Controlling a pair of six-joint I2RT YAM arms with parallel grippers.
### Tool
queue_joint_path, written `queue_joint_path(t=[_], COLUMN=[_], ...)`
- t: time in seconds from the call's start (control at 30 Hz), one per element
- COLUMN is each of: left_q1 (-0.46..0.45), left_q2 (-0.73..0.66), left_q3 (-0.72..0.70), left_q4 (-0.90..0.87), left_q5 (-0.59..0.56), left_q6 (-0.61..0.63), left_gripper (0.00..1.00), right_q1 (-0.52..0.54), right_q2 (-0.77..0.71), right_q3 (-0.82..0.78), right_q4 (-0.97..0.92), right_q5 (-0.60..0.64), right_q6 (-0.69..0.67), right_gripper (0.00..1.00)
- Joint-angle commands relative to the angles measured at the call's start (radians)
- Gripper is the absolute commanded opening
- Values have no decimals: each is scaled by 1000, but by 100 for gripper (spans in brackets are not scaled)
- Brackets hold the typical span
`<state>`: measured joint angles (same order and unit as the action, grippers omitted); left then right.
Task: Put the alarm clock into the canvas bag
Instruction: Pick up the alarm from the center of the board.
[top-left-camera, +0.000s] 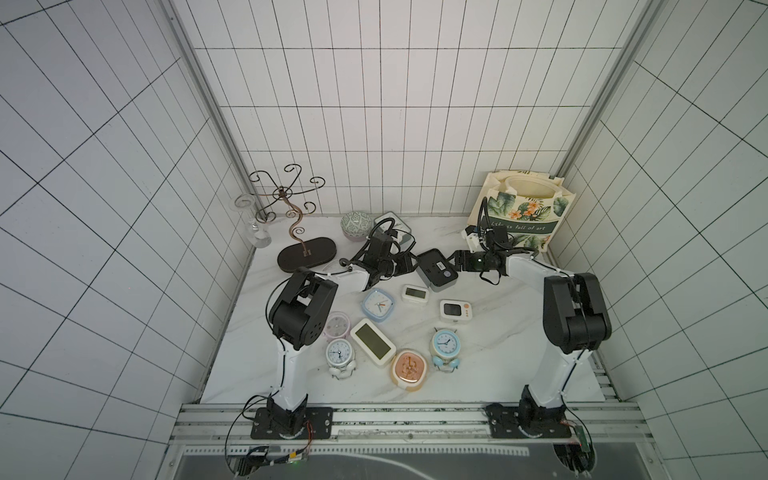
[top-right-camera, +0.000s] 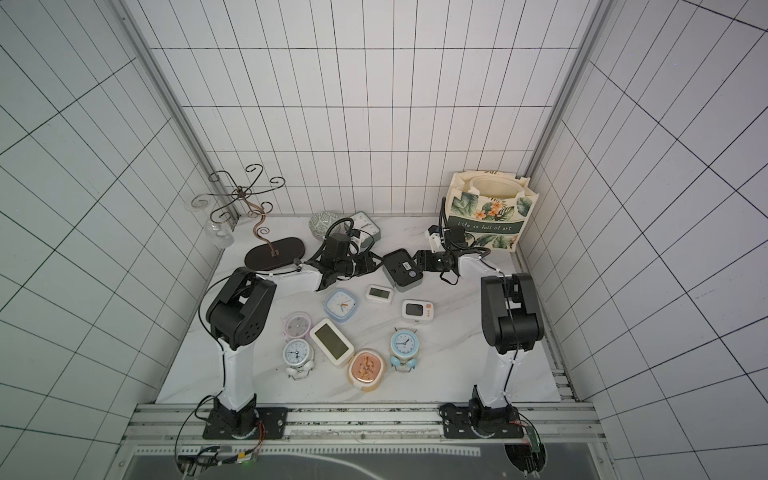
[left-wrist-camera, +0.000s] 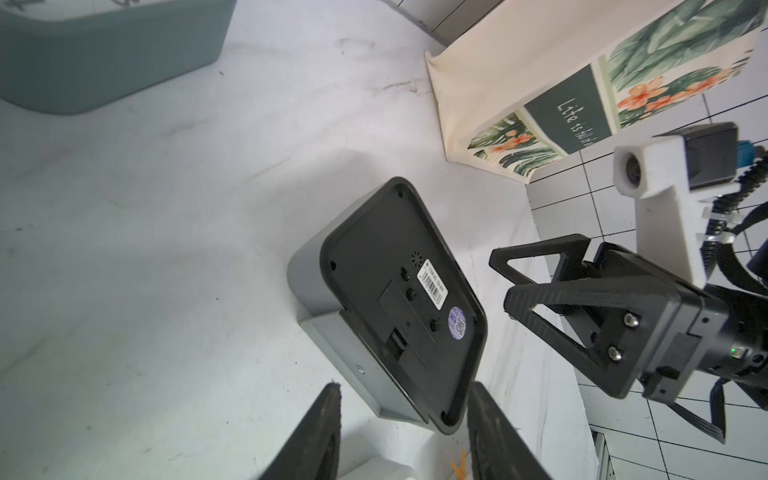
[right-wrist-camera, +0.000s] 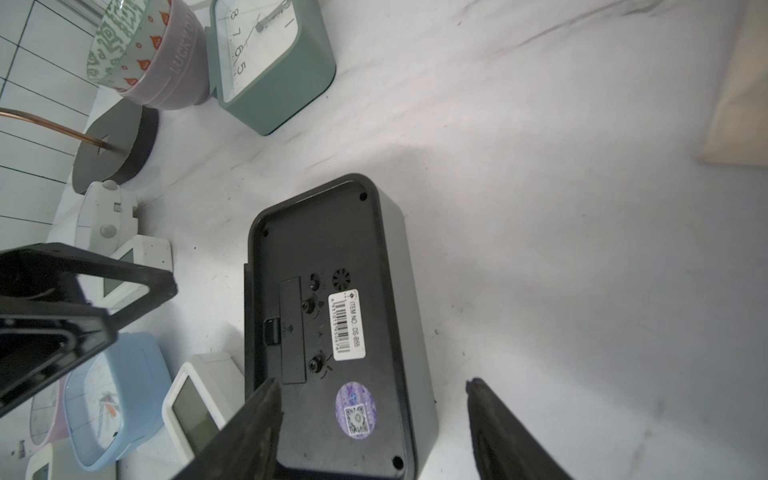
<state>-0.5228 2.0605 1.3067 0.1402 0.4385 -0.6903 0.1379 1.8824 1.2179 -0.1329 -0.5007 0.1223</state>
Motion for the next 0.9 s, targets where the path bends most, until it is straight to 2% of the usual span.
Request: queue_joint_path(t=[0.0, 0.6, 0.87], left_q1=[-3, -9, -11], left_q2=[45, 132, 139], left_q3=[58, 121, 129], left_q4=[-8, -58, -74], left_q5=[15, 29, 28], left_q6=[-21, -2, 13], left_gripper=[49, 50, 50], right_q1=[0, 37, 33], right_q2=[21, 46, -46], right_q3=[-22, -116, -97], right_q4=[50, 173, 122], right_q5=[-101, -223, -91], right_q6=[22, 106, 78], right_gripper=[68, 54, 54])
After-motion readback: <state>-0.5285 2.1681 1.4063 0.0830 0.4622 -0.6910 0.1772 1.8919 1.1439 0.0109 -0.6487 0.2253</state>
